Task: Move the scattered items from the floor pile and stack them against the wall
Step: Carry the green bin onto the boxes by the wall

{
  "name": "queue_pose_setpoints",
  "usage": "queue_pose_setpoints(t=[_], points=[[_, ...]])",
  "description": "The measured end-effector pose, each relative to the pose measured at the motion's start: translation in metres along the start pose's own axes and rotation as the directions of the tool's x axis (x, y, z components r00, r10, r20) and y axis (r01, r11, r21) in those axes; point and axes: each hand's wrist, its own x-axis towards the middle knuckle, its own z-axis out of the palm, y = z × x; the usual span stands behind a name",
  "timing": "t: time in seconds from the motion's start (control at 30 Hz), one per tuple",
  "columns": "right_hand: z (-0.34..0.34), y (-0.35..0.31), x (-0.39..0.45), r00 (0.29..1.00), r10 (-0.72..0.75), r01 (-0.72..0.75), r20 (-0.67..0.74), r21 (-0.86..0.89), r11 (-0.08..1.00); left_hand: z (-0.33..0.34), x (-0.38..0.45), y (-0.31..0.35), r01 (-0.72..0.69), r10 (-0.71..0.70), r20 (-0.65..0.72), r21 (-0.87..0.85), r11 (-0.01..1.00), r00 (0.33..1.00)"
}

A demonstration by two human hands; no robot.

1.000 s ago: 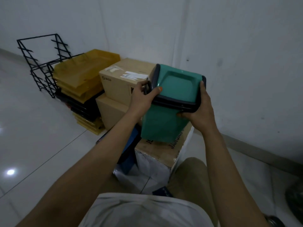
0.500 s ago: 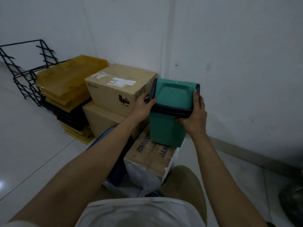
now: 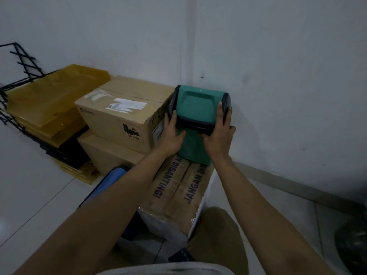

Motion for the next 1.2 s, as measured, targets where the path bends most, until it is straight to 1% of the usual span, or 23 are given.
queue_pose_setpoints(t=[0.23, 0.33, 0.4, 0.47, 0.5, 0.53, 0.57, 0.6, 0.63, 0.67, 0.7, 0.77, 0.83, 0.9, 0.93, 0.97, 1.0, 1.03, 1.07, 1.1, 1.13, 1.17, 1.2], points=[[0.014, 0.01, 0.023, 1.0, -0.002, 0.001, -0.015, -0.045, 0.999, 0.002, 0.028, -0.024, -0.073, 0.077, 0.092, -0.043, 0.996, 0.993], [0.015, 0.012, 0.021, 1.0, 0.001, -0.002, -0.014, -0.105, 0.995, 0.0, 0.024, -0.031, -0.11, 0.116, 0.073, -0.075, 0.991, 0.991], [0.014, 0.007, 0.019, 0.997, 0.08, -0.081, -0.018, -0.194, 0.978, -0.003, 0.016, -0.028, -0.102, 0.108, 0.03, -0.14, 0.985, 0.994], [0.012, -0.005, 0.01, 0.983, 0.153, -0.172, -0.097, -0.228, 0.958, -0.011, 0.001, -0.021, -0.06, 0.058, -0.019, -0.209, 0.976, 0.998], [0.011, -0.013, 0.002, 0.972, 0.149, -0.183, -0.181, -0.188, 0.965, -0.018, -0.009, -0.02, -0.042, 0.034, -0.038, -0.232, 0.972, 0.999], [0.012, -0.02, -0.009, 0.955, 0.098, -0.135, -0.279, -0.116, 0.984, -0.027, -0.018, -0.023, -0.035, 0.021, -0.061, -0.243, 0.969, 0.998], [0.015, -0.026, -0.023, 0.932, 0.016, -0.032, -0.362, -0.039, 0.999, -0.036, -0.03, -0.029, -0.026, 0.006, -0.093, -0.225, 0.974, 0.996], [0.022, -0.032, -0.039, 0.914, -0.07, 0.091, -0.4, 0.033, 0.995, -0.046, -0.044, -0.038, -0.01, -0.016, -0.144, -0.177, 0.984, 0.989], [0.032, -0.036, -0.054, 0.913, -0.16, 0.213, -0.375, 0.104, 0.971, -0.055, -0.059, -0.048, 0.017, -0.043, -0.213, -0.125, 0.992, 0.976], [0.044, -0.038, -0.07, 0.923, -0.251, 0.309, -0.29, 0.176, 0.934, -0.065, -0.077, -0.06, 0.039, -0.063, -0.284, -0.091, 0.995, 0.957], [0.056, -0.04, -0.086, 0.929, -0.332, 0.364, -0.162, 0.249, 0.898, -0.072, -0.096, -0.07, 0.045, -0.069, -0.344, -0.077, 0.996, 0.937], [0.081, -0.046, -0.116, 0.893, -0.434, 0.376, 0.118, 0.333, 0.865, -0.085, -0.132, -0.091, 0.088, -0.096, -0.459, -0.039, 0.995, 0.883], [0.101, -0.051, -0.141, 0.803, -0.47, 0.363, 0.367, 0.323, 0.874, -0.095, -0.163, -0.108, 0.203, -0.156, -0.591, 0.014, 0.979, 0.791], [0.118, -0.056, -0.159, 0.692, -0.437, 0.332, 0.574, 0.284, 0.9, -0.103, -0.188, -0.125, 0.306, -0.208, -0.693, 0.019, 0.952, 0.69], [0.124, -0.058, -0.165, 0.648, -0.402, 0.31, 0.647, 0.258, 0.915, -0.105, -0.197, -0.132, 0.366, -0.249, -0.725, 0.004, 0.931, 0.642], [0.13, -0.061, -0.168, 0.619, -0.365, 0.292, 0.696, 0.227, 0.929, -0.106, -0.204, -0.137, 0.455, -0.332, -0.737, -0.038, 0.89, 0.589], [0.135, -0.064, -0.17, 0.601, -0.33, 0.276, 0.728, 0.198, 0.94, -0.105, -0.208, -0.143, 0.556, -0.455, -0.72, -0.117, 0.823, 0.523], [0.138, -0.065, -0.172, 0.586, -0.303, 0.265, 0.752, 0.176, 0.948, -0.102, -0.21, -0.145, 0.652, -0.609, -0.661, -0.233, 0.721, 0.438], [0.141, -0.066, -0.175, 0.571, -0.287, 0.263, 0.769, 0.16, 0.951, -0.1, -0.21, -0.147, 0.714, -0.749, -0.567, -0.36, 0.6, 0.343], [0.143, -0.067, -0.177, 0.559, -0.279, 0.271, 0.781, 0.145, 0.952, -0.098, -0.209, -0.147, 0.732, -0.847, -0.46, -0.475, 0.489, 0.267], [0.148, -0.07, -0.178, 0.554, -0.278, 0.286, 0.785, 0.134, 0.949, -0.099, -0.207, -0.15, 0.711, -0.902, -0.37, -0.571, 0.41, 0.222], [0.149, -0.07, -0.179, 0.556, -0.272, 0.291, 0.785, 0.122, 0.949, -0.098, -0.206, -0.15, 0.688, -0.931, -0.302, -0.632, 0.356, 0.204], [0.15, -0.071, -0.179, 0.565, -0.264, 0.288, 0.781, 0.113, 0.951, -0.099, -0.206, -0.15, 0.668, -0.944, -0.263, -0.667, 0.329, 0.201]])
